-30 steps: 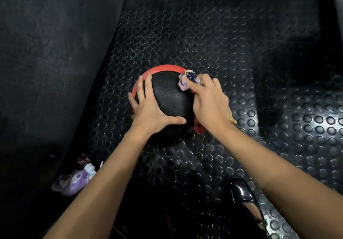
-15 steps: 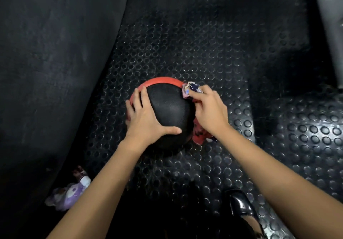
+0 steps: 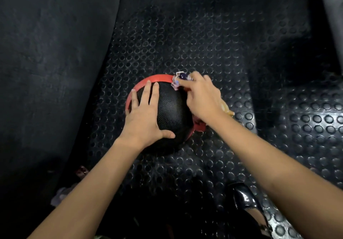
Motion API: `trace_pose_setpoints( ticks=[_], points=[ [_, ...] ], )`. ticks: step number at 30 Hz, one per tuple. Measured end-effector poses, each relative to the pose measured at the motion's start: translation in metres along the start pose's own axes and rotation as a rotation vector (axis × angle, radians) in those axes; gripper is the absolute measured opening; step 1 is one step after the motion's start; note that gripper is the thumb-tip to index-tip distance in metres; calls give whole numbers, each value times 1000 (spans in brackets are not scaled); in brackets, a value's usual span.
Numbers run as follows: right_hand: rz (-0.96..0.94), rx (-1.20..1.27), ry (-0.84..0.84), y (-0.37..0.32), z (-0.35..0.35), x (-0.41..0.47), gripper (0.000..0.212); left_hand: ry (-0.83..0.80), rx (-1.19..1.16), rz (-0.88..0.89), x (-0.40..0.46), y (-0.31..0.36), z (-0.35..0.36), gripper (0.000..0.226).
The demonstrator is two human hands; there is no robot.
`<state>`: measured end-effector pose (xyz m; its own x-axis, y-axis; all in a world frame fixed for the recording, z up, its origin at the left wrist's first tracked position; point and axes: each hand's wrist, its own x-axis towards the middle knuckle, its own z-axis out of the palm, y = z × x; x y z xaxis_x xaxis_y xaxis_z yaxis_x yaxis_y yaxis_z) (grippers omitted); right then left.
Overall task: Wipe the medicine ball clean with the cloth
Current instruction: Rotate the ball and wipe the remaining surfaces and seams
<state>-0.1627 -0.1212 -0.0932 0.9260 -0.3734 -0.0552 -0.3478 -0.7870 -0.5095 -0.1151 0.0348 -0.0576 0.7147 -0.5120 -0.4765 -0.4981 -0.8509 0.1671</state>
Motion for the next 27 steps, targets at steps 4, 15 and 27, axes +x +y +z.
trace_pose_setpoints(
  ticks=[4, 15, 27],
  points=[
    [-116, -34, 37, -22, 4, -28, 48, -18, -37, -24, 6, 1, -3, 142],
    [-147, -8, 64, -13, 4, -46, 50, -22, -63, -51, 5, 3, -3, 142],
    [98, 148, 84, -2, 19, -62, 51, 30, -82, -34, 1, 0, 2, 141]
  ],
)
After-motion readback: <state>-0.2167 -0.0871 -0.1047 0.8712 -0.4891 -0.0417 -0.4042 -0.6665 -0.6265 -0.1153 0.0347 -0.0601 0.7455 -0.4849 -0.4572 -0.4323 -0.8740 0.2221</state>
